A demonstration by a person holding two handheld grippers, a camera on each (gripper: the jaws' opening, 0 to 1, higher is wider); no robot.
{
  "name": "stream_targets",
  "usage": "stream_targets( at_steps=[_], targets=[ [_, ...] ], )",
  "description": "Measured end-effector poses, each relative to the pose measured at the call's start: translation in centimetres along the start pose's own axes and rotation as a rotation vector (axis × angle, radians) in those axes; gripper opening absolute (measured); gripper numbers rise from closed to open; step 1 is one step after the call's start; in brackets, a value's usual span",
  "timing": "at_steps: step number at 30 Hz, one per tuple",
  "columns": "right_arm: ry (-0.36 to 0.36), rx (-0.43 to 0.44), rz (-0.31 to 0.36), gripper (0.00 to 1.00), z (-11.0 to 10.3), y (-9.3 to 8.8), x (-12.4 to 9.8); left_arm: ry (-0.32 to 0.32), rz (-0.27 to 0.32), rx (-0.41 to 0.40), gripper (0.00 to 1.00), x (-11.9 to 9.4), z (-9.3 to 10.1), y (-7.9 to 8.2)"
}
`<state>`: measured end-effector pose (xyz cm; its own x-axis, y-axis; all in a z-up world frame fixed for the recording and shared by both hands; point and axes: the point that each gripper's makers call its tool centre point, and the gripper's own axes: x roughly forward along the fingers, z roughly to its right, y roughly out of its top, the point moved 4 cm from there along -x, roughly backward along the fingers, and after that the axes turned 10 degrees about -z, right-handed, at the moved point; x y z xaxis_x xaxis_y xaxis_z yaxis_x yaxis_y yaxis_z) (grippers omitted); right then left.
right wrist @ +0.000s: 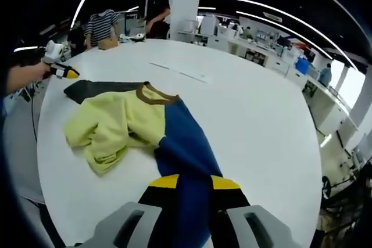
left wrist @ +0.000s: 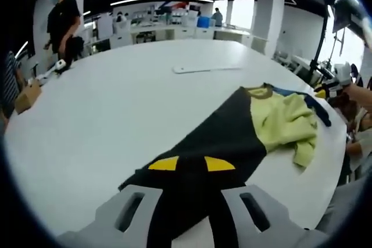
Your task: Fold the garment on the visible template until the final outline fits inside the template.
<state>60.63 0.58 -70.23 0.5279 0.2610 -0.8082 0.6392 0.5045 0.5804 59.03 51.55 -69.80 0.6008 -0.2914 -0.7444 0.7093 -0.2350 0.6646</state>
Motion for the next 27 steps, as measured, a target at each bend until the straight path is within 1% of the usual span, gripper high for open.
stream_targets(
  at_steps=[4, 11, 16, 19, 21, 27],
  targets=[
    [0.004, -0.001, 0.005, 0.14, -0.4, -0.4, -0.3, -0.040, -0.004, 0.015, 0.12, 0.2, 1.6, -0.4],
    [0.016, 0.008, 0.011, 0.14, -1.2, -1.5, -0.8, -0.090, -0.010, 0.050, 0.12, 0.3, 4.0, -1.4],
    [0.027, 0.011, 0.014, 0.14, -2.1, -2.3, -1.0, -0.112, -0.014, 0.076, 0.13, 0.2, 5.4, -2.0],
    [0.037, 0.018, 0.020, 0.15, -2.8, -2.7, -1.0, -0.142, -0.022, 0.107, 0.12, 0.1, 6.6, -2.6],
    [0.044, 0.019, 0.024, 0.15, -3.3, -2.9, -1.1, -0.151, -0.026, 0.125, 0.12, 0.1, 7.2, -3.0],
    [0.062, 0.018, 0.040, 0.15, -4.6, -3.1, -1.4, -0.177, -0.032, 0.132, 0.12, 0.1, 8.3, -4.0]
  ],
)
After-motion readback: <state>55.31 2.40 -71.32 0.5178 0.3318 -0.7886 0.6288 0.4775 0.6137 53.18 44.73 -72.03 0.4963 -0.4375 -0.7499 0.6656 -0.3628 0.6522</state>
